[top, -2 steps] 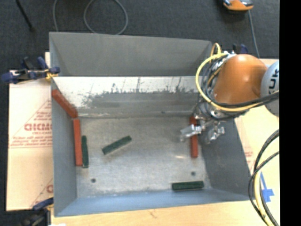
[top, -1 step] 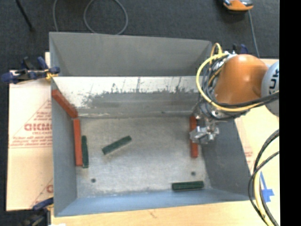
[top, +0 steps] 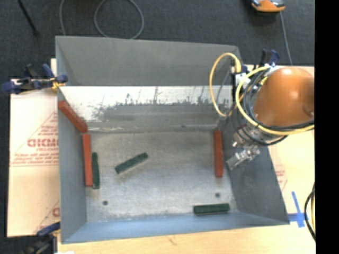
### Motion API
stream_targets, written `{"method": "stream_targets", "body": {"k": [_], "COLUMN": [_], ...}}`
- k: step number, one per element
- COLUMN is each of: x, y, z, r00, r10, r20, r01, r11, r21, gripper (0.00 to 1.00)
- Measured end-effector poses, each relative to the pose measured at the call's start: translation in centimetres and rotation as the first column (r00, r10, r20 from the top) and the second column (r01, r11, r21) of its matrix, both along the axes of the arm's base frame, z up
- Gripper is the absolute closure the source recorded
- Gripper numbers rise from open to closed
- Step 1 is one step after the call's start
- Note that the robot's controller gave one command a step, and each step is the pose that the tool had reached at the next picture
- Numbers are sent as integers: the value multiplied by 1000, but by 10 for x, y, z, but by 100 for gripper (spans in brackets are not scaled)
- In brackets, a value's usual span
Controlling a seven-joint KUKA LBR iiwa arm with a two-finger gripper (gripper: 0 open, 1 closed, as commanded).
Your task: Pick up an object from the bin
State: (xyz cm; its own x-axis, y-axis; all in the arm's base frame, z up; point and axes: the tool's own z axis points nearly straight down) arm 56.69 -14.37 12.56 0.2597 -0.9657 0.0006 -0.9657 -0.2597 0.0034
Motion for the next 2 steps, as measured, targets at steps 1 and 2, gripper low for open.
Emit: {"method": "stream_targets", "body": {"k": [1, 2], "x": [0, 36], "y": [3, 34], "z": [-1, -53], "r00": [1000, 973], "r10": [-1, 232], "r20": [-2, 9], "r01": [1, -232], "r11": [1000, 973], "r21": [6, 6], "gripper": [0, 0]}}
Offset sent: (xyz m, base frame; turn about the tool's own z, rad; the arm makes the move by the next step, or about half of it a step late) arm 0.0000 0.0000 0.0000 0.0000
